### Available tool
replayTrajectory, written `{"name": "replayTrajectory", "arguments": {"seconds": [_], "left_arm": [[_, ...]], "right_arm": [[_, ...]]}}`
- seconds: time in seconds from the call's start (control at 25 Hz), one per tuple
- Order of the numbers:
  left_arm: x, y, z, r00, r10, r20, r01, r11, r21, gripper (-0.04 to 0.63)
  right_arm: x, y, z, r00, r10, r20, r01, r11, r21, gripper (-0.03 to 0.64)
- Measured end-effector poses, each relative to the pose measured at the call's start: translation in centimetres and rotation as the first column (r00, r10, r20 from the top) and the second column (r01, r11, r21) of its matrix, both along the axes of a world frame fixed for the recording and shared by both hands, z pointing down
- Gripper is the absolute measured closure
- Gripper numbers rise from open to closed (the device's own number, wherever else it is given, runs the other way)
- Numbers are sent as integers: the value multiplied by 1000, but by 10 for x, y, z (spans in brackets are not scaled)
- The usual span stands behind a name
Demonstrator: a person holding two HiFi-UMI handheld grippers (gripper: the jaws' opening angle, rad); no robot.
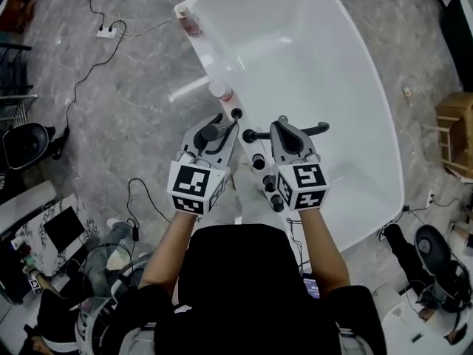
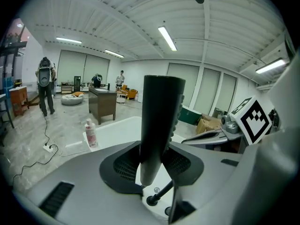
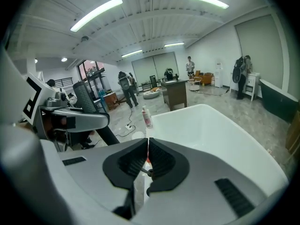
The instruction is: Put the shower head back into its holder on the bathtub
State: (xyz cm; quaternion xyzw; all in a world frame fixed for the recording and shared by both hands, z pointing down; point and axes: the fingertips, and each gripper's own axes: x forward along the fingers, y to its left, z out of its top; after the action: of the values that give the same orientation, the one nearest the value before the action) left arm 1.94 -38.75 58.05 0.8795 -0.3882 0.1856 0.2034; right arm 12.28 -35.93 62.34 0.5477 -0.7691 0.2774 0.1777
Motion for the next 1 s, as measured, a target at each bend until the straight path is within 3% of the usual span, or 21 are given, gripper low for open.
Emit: {"name": "replayTrajectory", "arguments": {"seconds": [0.6,1.0], "left_arm": [[10,-7,97,997,7,70,0,995,-97,452],[14,-20,151,995,20,97,-8,993,-122,451]], "right_arm": [[0,0,66,1000,-13,25,16,993,-115,592],[-4,-6,97,999,-21,46,28,986,-166,592]]}}
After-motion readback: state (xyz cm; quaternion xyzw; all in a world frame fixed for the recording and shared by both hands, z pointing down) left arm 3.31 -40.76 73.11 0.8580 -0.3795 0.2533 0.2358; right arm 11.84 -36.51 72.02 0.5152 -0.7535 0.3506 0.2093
